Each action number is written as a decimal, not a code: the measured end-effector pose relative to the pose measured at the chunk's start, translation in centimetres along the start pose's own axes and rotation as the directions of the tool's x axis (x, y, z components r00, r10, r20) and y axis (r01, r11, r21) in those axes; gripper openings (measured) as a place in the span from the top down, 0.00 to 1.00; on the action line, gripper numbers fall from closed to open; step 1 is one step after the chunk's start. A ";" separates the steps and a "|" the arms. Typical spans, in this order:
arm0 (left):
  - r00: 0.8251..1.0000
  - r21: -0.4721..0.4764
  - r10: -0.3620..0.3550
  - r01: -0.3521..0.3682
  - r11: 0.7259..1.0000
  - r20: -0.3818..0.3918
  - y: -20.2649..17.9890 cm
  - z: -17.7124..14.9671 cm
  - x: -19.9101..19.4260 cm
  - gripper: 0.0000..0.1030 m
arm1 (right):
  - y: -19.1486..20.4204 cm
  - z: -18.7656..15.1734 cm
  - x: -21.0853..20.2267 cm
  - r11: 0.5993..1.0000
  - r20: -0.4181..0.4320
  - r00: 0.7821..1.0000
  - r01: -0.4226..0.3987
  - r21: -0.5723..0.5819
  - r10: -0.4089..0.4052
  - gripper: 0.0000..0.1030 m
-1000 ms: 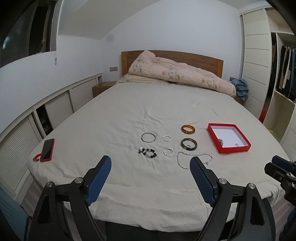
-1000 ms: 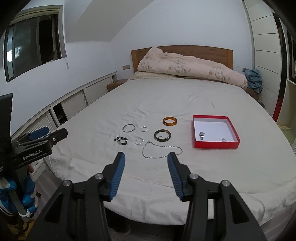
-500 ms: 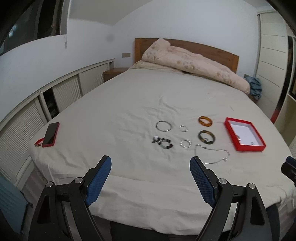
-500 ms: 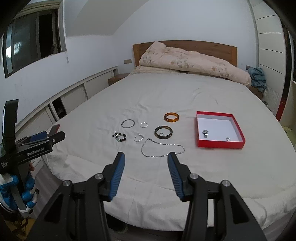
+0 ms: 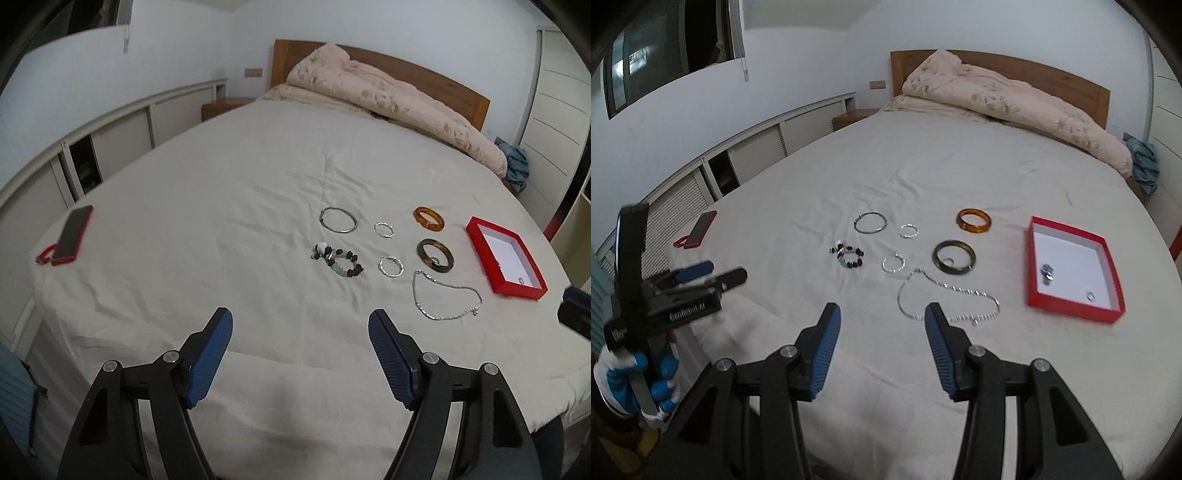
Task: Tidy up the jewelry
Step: 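Grasp the dark brown bangle with the right tool while the left tool grasps the beaded bracelet, then carry the bangle and beaded bracelet into the red box and release them, then lift both tools out of the red box and move toward the silver chain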
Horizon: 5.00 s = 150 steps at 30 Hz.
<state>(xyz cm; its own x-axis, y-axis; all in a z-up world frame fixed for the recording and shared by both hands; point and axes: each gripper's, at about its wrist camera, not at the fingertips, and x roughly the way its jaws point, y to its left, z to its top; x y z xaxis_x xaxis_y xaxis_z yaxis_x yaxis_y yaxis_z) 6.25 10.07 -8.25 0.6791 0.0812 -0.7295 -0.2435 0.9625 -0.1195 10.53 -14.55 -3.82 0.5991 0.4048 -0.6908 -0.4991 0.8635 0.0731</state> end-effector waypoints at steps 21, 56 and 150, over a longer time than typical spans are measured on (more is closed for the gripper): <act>0.962 -0.107 -0.110 0.086 0.991 -0.249 -1.5 4.4 17.8 0.53 | -5.0 6.9 18.3 0.996 -0.164 0.984 -0.066 0.055 0.074 0.61; 0.975 -0.029 0.002 -0.009 1.000 -0.223 -3.5 6.3 20.5 0.89 | -11.0 6.3 26.5 0.992 -0.256 0.964 -0.045 0.119 0.074 0.93; 0.979 0.260 -0.144 0.103 0.960 0.144 -15.9 18.7 -4.0 0.53 | -22.7 6.4 -13.1 0.931 0.161 0.952 0.204 0.304 -0.261 0.67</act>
<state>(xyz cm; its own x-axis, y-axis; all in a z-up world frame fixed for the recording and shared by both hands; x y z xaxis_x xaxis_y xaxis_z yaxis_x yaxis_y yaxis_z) 20.36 -0.71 9.15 0.7996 -0.0215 -0.6002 0.0158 0.9998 -0.0148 18.01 -37.50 8.17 0.8012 0.2082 -0.5611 -0.1518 0.9776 0.1460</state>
